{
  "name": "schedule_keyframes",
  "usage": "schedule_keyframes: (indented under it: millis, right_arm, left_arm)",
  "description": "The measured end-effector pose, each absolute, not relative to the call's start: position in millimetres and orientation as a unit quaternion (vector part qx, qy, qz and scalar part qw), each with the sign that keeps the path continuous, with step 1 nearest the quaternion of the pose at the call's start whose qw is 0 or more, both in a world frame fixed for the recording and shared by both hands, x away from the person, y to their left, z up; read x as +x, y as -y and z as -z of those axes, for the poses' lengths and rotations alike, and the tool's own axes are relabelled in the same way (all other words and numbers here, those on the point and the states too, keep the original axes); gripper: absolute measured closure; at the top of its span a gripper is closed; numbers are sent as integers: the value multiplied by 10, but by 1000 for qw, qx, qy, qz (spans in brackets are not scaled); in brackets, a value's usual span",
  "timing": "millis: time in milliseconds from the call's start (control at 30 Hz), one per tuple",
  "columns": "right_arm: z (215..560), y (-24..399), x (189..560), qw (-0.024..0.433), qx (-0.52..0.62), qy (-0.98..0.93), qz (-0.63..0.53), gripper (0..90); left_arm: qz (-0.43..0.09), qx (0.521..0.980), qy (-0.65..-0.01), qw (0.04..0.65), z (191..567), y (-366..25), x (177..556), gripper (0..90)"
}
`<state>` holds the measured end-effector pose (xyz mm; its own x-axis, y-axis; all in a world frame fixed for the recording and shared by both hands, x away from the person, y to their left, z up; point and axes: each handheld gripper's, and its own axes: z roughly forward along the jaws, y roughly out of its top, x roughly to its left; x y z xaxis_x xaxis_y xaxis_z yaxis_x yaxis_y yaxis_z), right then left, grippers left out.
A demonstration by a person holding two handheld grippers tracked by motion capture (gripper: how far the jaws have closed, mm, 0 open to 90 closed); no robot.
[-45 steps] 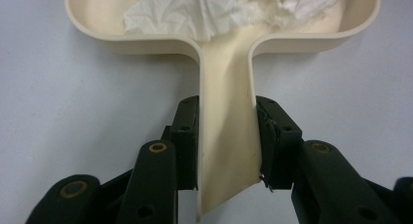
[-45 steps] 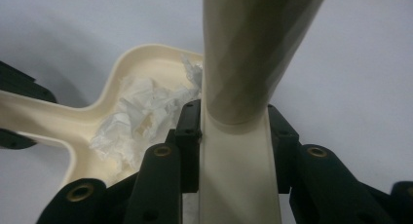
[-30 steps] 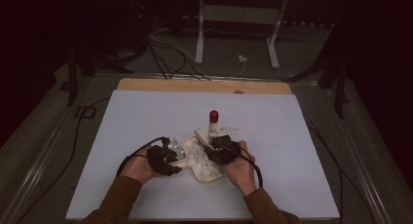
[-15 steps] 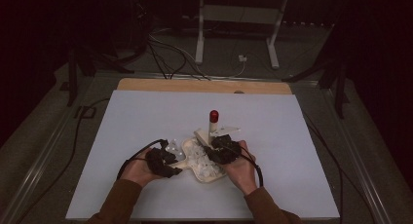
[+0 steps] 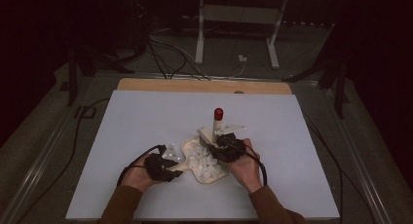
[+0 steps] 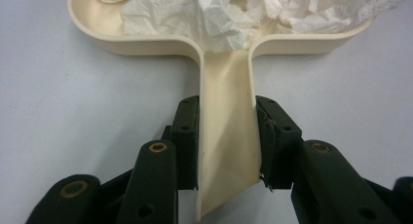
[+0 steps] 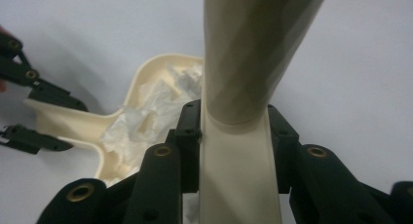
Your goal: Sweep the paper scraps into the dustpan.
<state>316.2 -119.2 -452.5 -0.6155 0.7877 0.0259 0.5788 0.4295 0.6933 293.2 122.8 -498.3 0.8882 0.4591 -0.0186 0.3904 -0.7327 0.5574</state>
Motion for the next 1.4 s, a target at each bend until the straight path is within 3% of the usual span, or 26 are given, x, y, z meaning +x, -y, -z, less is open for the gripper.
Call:
schedule_keyframes:
  millis: [967, 1400]
  right_arm:
    - [4343, 1523, 3321, 177, 436, -809, -352, 671]
    - [4374, 1692, 3361, 185, 438, -812, -339, 671]
  left_arm:
    - [-102, 899, -240, 352, 4874, -1411, 2776, 661]
    - [-125, 879, -282, 363, 4800, -1548, 2760, 661]
